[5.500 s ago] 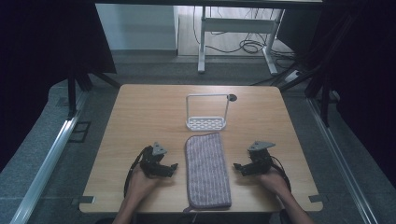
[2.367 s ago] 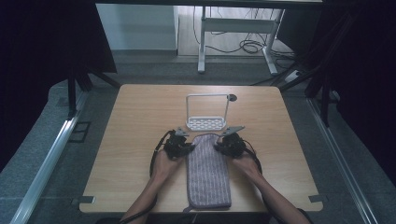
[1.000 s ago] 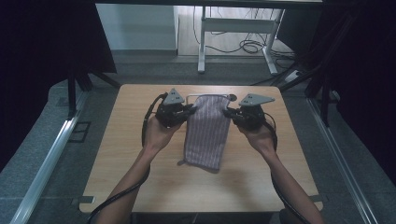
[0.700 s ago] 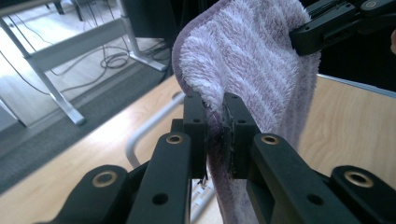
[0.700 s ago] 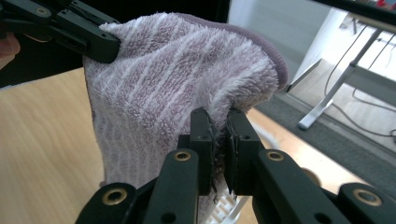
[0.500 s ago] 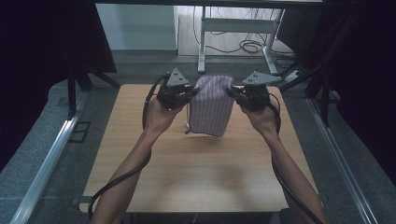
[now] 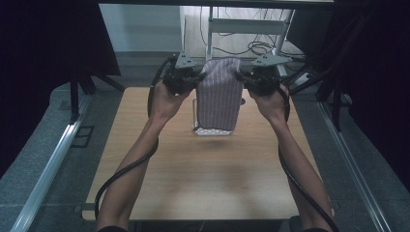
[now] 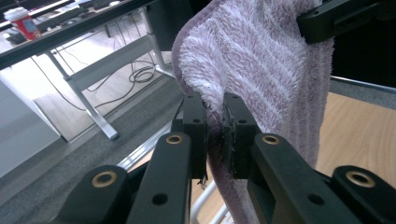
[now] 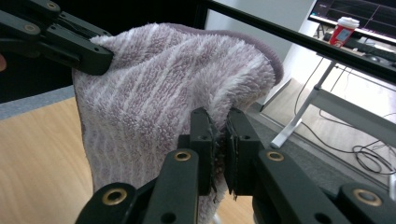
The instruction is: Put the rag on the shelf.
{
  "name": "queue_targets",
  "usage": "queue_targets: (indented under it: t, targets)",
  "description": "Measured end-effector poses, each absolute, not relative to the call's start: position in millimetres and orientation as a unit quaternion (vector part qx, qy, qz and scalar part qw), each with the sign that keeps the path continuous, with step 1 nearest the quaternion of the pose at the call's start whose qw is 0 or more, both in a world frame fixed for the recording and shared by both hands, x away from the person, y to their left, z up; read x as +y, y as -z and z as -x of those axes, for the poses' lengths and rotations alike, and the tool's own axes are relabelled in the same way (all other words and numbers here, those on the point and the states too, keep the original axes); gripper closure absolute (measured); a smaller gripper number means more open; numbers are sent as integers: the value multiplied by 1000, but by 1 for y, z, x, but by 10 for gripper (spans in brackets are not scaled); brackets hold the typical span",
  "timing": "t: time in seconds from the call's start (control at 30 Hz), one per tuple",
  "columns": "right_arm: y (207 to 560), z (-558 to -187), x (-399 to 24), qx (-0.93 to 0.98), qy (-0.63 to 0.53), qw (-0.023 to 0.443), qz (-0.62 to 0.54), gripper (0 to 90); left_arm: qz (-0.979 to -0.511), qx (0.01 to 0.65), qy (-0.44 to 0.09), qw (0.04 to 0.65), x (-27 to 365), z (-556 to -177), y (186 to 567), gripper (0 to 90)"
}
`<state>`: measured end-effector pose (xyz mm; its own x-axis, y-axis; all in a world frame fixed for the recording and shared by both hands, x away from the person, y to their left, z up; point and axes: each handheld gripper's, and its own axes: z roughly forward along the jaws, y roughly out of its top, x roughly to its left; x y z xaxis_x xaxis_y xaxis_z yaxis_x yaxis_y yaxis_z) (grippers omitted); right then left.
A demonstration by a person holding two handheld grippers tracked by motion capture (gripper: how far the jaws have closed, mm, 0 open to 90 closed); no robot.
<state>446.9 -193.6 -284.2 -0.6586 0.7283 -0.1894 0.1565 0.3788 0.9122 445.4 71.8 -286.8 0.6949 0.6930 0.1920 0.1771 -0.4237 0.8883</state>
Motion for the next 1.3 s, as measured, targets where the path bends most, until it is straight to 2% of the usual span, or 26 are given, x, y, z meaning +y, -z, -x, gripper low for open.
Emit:
queue_targets:
  t: [0.5, 0.7, 1.0, 1.3]
  targets:
    - [264, -476, -183, 764, -481, 315, -291, 825, -784, 307, -284, 458, 74, -479, 271, 803]
    - [269, -495, -178, 767, -471, 314, -304, 823, -787, 324, -291, 438, 69, -501, 281, 798]
    - [283, -517, -170, 777, -451, 308, -314, 824, -789, 332, -329, 398, 61, -524, 302, 796]
    - [300, -540, -166, 780, -438, 285, -344, 823, -796, 342, -345, 361, 50, -545, 323, 788]
